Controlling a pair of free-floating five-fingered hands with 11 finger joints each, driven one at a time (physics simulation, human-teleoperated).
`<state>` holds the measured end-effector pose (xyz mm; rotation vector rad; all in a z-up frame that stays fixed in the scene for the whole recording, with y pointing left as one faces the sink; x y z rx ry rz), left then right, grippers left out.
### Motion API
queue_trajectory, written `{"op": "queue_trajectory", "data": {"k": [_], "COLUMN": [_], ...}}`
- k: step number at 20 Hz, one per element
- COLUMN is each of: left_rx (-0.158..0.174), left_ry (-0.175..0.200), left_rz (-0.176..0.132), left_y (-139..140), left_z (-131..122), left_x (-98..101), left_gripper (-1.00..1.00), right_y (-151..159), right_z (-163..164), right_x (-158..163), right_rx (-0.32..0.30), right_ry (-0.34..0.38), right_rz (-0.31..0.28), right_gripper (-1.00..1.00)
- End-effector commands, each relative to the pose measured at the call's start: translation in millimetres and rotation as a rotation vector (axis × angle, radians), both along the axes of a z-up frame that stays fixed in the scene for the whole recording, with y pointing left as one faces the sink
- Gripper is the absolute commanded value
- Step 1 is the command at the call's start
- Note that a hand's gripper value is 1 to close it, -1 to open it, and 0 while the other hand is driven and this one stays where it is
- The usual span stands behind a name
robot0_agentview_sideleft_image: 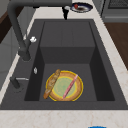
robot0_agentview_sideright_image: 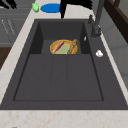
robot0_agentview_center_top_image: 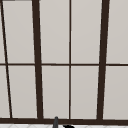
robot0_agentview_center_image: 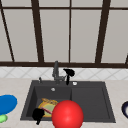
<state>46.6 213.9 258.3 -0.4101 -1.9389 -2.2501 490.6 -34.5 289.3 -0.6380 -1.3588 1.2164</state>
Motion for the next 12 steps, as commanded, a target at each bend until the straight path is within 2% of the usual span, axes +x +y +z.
{"op": "queue_trajectory", "data": {"k": [1, 2, 6, 7, 8, 9, 10, 12], "left_rx": [0.0, 0.0, 0.0, 0.0, 0.0, 0.0, 0.0, 0.0], "left_ry": [0.0, 0.0, 0.0, 0.0, 0.0, 0.0, 0.0, 0.0], "left_rz": [0.0, 0.0, 0.0, 0.0, 0.0, 0.0, 0.0, 0.0], "left_y": [0.0, 0.0, 0.0, 0.0, 0.0, 0.0, 0.0, 0.0], "left_z": [0.0, 0.0, 0.0, 0.0, 0.0, 0.0, 0.0, 0.0], "left_x": [0.0, 0.0, 0.0, 0.0, 0.0, 0.0, 0.0, 0.0], "left_gripper": [0.0, 0.0, 0.0, 0.0, 0.0, 0.0, 0.0, 0.0], "right_y": [-4.9, -4.2, -5.2, 0.6, -1.8, -6.1, -9.0, -10.7], "right_z": [-5.0, -4.7, -10.2, -22.2, -28.6, -24.9, -24.6, -25.8], "right_x": [16.4, 18.0, 31.7, 37.7, 30.2, 27.3, 29.1, 46.2], "right_rx": [0.005, 0.013, -0.019, -0.02, 0.003, 0.044, 0.044, 0.003], "right_ry": [0.104, 0.138, 0.238, 0.227, 0.171, 0.14, 0.154, 0.168], "right_rz": [0.0, 0.004, 0.008, 0.046, 0.054, 0.02, 0.02, 0.049], "right_gripper": [-1.0, -1.0, -1.0, -1.0, -1.0, -1.0, -1.0, -1.0]}}
